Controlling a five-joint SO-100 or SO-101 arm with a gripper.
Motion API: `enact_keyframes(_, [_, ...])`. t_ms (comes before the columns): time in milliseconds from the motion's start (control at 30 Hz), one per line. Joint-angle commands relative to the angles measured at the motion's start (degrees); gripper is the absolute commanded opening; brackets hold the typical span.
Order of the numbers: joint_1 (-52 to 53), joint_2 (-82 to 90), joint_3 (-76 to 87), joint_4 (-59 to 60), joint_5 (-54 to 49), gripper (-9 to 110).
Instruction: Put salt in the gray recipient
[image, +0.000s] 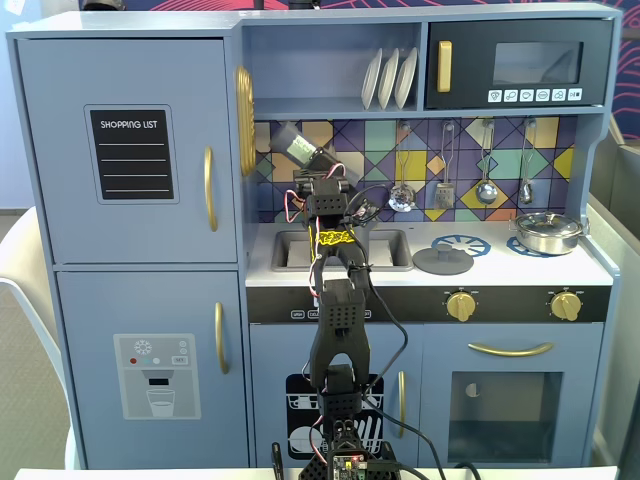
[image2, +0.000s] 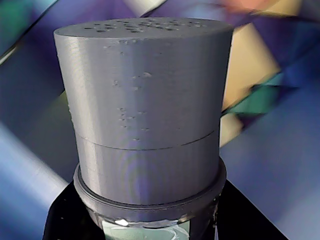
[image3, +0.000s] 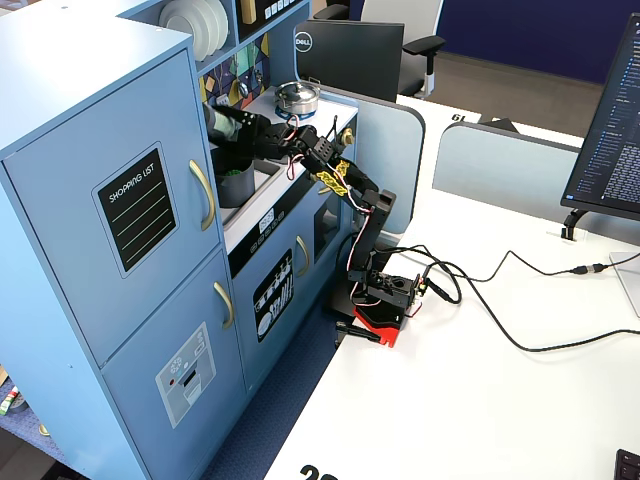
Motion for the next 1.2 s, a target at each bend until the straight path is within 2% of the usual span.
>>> enact_keyframes(0, [2.72, -3.34, -12.83, 14.50, 5.89, 0])
enact_keyframes(100, [2.20, -2.29, -9.67, 12.39, 6.50, 0])
enact_keyframes(233, [-0.26, 5.62, 5.54, -11.16, -0.97, 0])
enact_keyframes(300, [-2.72, 6.59, 6.68, -16.08, -4.22, 0])
enact_keyframes(400, [-3.16, 4.31, 2.20, -11.78, -3.16, 0])
enact_keyframes(533, [-0.09, -2.37, -9.49, 8.79, 5.45, 0])
enact_keyframes(633, [0.53, -3.08, -9.05, 14.50, 7.56, 0])
enact_keyframes(733, [-0.88, -2.11, -6.50, 11.43, 5.98, 0])
enact_keyframes(867, [-4.13, 2.90, 3.78, -10.55, -3.69, 0])
enact_keyframes(933, [-5.63, 2.55, 3.52, -16.44, -7.73, 0])
enact_keyframes(1000, [-5.63, 0.26, -0.88, -14.85, -8.35, 0])
enact_keyframes(1167, [-1.32, -5.01, -11.43, 4.75, 0.09, 0])
